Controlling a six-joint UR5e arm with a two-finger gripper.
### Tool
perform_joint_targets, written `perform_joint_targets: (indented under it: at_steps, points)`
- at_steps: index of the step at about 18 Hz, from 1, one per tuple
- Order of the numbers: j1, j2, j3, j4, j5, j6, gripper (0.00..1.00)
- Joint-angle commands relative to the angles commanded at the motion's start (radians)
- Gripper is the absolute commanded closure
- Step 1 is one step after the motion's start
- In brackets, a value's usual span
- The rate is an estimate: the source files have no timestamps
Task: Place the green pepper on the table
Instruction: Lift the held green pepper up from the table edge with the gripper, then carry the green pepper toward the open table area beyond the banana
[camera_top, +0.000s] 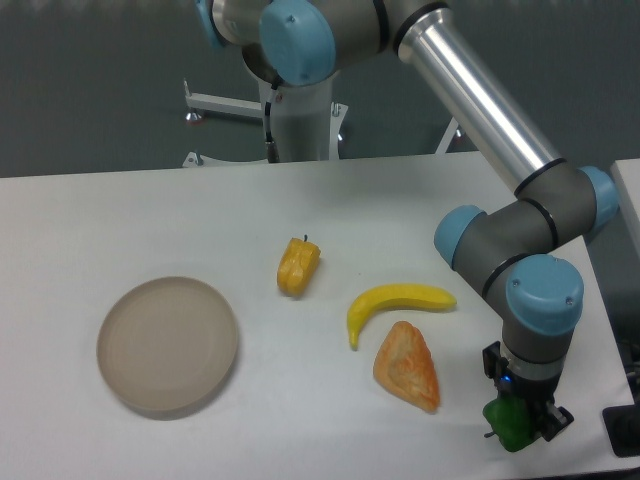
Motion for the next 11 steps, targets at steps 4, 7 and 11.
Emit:
perform_joint_targets:
  at_steps: [4, 7, 11]
  points:
    - [-0.005, 0.084, -0.112, 0.002, -0.002, 0.000, 0.60]
    - [-0.003, 0.149, -0.198, 0.000, -0.023, 0.002, 0.60]
    - [0.021, 0.236, -0.330, 0.002, -0.078, 0.018, 0.59]
